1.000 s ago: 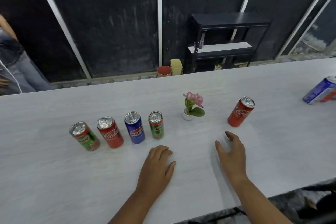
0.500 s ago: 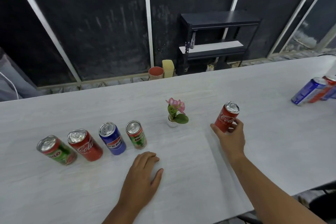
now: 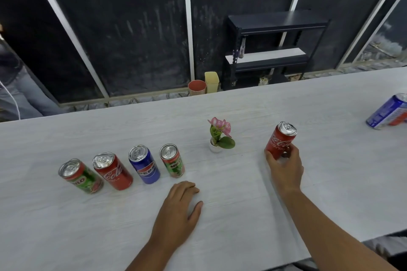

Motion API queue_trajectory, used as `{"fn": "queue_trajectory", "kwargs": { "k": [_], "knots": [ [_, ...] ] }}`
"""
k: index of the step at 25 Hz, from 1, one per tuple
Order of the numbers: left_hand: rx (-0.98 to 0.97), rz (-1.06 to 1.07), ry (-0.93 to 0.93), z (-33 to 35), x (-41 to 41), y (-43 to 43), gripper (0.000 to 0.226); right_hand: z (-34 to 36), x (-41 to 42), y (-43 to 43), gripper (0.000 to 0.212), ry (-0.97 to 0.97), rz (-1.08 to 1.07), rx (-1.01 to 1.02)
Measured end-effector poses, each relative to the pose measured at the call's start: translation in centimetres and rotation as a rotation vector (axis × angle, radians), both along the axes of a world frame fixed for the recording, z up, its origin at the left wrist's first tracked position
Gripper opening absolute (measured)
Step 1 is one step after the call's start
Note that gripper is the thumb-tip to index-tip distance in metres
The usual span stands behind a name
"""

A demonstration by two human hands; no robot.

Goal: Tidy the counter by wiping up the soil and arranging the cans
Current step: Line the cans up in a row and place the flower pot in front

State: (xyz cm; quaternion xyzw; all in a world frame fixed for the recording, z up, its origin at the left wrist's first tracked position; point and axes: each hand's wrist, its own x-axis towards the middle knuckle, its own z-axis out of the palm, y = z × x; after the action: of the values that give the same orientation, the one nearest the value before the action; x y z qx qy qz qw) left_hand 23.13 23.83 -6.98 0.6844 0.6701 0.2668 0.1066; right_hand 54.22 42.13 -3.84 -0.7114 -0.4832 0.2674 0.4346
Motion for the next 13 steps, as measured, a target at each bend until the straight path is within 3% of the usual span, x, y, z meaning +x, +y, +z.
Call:
{"fn": "queue_trajectory", "kwargs": {
  "k": [5, 10, 13],
  "knots": [
    [-0.02, 0.003, -0.022, 0.2, -0.1, -0.4, 0.036, -0.1, 0.0, 0.2, 0.065, -0.049, -0.003, -0.022],
    [-0.02, 0.086, 0.013, 0.4, -3.1, -3.8, 0.034, 0.0, 0.0, -0.9, 0.06, 0.058, 0.048, 0.009],
    [-0.025, 0.188, 0.029, 0.5, -6.9, -7.5, 0.044, 0.6, -1.0, -2.7, 0.053, 0.105, 0.076, 0.025]
  ]
}}
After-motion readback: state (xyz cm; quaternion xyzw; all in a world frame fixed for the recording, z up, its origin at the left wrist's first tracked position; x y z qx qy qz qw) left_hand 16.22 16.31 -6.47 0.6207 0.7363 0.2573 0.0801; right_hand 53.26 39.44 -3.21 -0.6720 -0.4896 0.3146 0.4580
